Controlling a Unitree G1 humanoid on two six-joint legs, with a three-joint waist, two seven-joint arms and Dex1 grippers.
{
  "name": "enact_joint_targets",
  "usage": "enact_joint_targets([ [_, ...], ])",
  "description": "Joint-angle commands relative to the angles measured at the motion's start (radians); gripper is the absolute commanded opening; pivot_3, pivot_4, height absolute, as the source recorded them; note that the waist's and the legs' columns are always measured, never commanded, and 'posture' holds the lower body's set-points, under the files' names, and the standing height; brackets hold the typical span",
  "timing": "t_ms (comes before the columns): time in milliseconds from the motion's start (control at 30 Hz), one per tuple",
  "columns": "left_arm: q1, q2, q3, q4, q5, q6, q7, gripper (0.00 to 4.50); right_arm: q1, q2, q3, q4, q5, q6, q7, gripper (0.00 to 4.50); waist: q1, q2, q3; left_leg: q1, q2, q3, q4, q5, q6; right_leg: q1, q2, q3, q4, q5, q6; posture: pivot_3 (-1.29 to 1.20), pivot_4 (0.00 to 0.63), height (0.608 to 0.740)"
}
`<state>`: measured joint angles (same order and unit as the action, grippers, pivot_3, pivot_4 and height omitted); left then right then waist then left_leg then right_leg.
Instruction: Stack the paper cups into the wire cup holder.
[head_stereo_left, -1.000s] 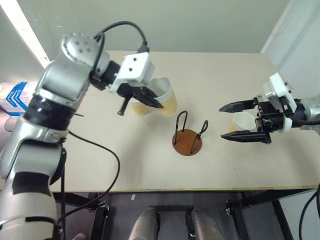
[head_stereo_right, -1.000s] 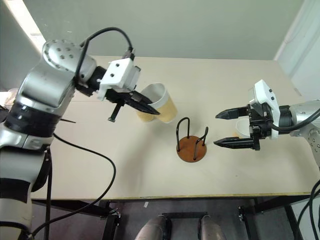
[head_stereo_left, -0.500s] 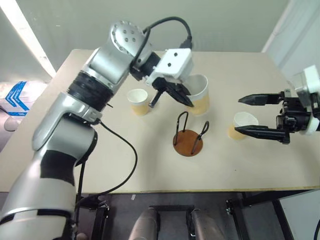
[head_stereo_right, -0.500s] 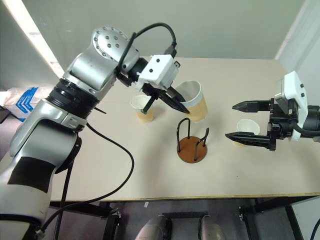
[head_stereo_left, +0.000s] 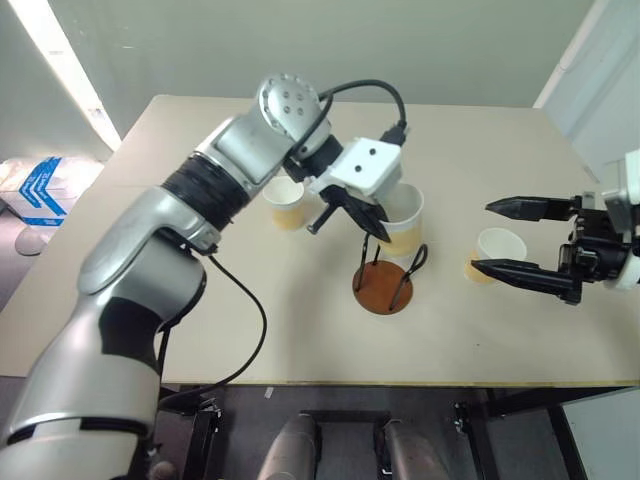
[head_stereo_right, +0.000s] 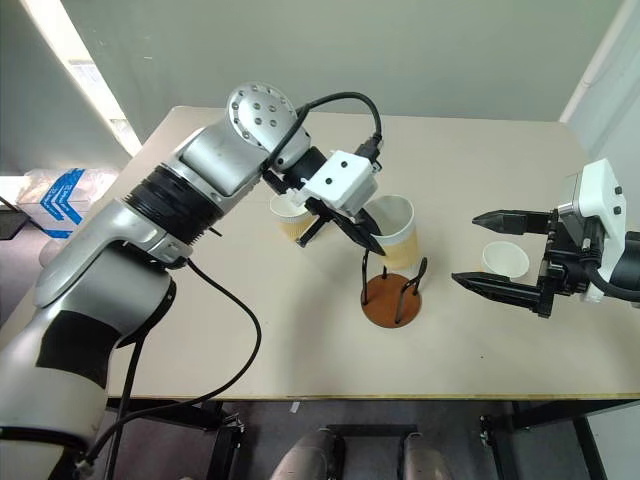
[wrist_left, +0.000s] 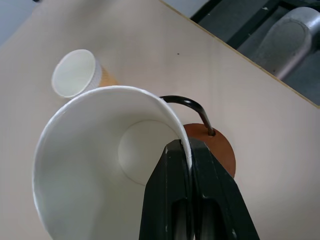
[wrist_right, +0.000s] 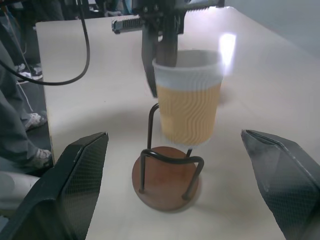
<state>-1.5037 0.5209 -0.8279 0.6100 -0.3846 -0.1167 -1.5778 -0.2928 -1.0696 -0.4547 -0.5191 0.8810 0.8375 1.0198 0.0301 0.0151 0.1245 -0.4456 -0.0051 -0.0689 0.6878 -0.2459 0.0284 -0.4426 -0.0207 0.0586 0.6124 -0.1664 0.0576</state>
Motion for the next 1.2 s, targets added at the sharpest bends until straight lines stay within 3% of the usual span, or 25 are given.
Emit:
enact_joint_targets([
  [33,0.005,-0.054,0.052,0.043,0.062,-0.034,-0.037,0.21,0.002,-0.012,-0.039,-0.023,0.008,-0.019,-0.018,4.5,0.002,0.0,0.0,0.0,0.0,0.0,0.002,0.0,0.0,0.001,0.0,0.0,0.0,0.0,0.0,0.0,0.15,0.74],
  [133,0.006,-0.11,0.115,0.098,0.113,-0.026,-0.033,0.92,0.006,-0.022,-0.03,-0.018,-0.019,-0.033,-0.026,4.5,0.003,0.001,0.0,-0.002,0.0,0.0,0.008,-0.001,0.002,0.001,0.0,0.0,0.0,0.001,0.001,0.0,0.15,0.74],
  [400,-0.012,-0.151,0.316,0.196,0.158,0.064,0.005,3.7,-0.011,-0.085,0.108,0.049,-0.188,-0.062,-0.079,4.5,0.003,0.001,0.0,-0.005,-0.001,0.001,0.012,-0.003,0.005,0.0,-0.001,0.0,-0.002,0.003,0.005,0.0,0.15,0.74],
  [633,0.041,-0.051,0.558,0.103,0.067,0.307,0.05,3.7,-0.097,-0.156,0.303,0.135,-0.343,-0.105,-0.033,4.5,-0.001,0.003,0.0,-0.005,-0.001,0.002,0.012,-0.003,0.004,-0.002,-0.001,0.001,-0.002,0.005,0.007,0.0,0.15,0.74],
  [800,0.186,0.048,0.67,-0.116,0.034,0.47,0.132,3.7,-0.168,-0.193,0.472,0.271,-0.526,-0.254,0.055,4.5,-0.005,0.004,-0.001,-0.004,-0.001,0.002,0.012,0.001,0.002,-0.001,0.0,0.001,-0.002,0.005,0.007,0.0,0.15,0.74],
  [967,0.375,0.141,0.734,-0.357,0.011,0.618,0.219,3.7,-0.262,-0.172,0.598,0.445,-0.673,-0.39,0.153,4.5,-0.002,0.004,-0.001,-0.005,-0.001,0.003,0.013,0.004,0.004,-0.001,-0.001,0.001,-0.001,0.005,0.007,0.0,0.15,0.74],
  [1200,0.548,0.194,0.799,-0.551,-0.013,0.719,0.341,3.7,-0.386,-0.076,0.717,0.702,-0.838,-0.56,0.244,4.5,-0.006,0.004,-0.001,-0.002,-0.001,0.003,0.011,0.008,0.002,-0.001,-0.001,0.001,-0.001,0.008,0.003,0.0,0.15,0.74],
])
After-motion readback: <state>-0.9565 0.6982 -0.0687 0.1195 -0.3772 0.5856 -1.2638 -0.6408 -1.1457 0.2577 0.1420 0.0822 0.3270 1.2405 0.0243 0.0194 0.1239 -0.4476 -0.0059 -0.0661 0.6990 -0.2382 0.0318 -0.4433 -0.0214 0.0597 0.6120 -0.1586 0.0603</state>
